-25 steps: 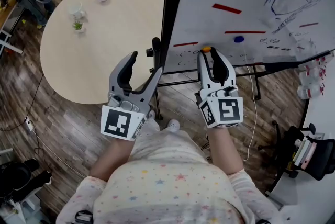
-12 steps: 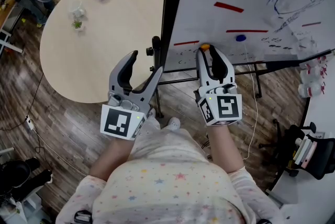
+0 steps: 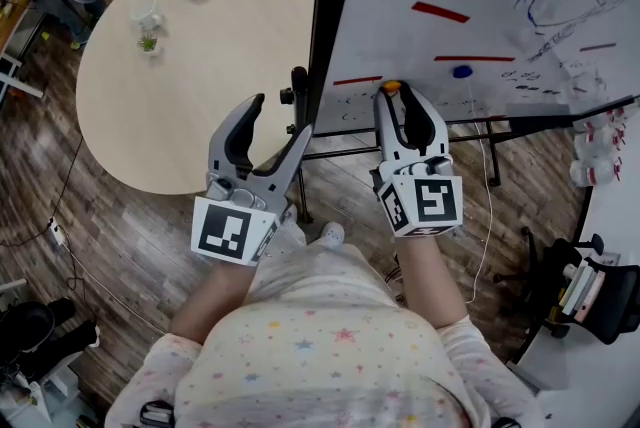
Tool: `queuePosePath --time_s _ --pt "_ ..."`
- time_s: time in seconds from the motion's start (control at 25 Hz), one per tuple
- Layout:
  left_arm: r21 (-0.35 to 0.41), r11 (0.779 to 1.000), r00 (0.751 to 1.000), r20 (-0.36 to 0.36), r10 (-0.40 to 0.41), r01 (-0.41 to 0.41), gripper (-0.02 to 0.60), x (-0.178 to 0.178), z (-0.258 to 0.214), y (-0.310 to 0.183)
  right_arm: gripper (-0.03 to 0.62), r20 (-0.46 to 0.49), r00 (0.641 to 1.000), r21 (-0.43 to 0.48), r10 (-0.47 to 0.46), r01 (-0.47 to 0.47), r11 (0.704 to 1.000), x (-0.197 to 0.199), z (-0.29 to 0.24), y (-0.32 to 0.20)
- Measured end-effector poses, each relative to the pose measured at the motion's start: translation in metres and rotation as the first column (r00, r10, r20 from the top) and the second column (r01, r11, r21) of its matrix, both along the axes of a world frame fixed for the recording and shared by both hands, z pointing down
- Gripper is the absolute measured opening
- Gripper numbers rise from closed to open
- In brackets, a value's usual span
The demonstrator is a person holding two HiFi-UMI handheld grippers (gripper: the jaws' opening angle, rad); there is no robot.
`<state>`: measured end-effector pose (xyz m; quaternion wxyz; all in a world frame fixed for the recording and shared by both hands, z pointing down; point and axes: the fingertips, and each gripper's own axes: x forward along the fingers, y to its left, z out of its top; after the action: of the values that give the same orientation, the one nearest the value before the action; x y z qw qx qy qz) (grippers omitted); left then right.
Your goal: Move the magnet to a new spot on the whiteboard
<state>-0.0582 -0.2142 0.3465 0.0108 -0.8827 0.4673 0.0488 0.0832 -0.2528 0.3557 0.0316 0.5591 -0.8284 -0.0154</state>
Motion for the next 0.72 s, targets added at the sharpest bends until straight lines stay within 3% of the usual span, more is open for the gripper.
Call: queuePosePath --time_s 0.72 --pt "-0.006 1.0 1.0 -0.005 0.0 0.0 0.255 0.0019 0.0024 -0.0013 0.124 -0.004 1.0 0.012 0.027 -0.027 1.0 -0.0008 0.0001 -0.0009"
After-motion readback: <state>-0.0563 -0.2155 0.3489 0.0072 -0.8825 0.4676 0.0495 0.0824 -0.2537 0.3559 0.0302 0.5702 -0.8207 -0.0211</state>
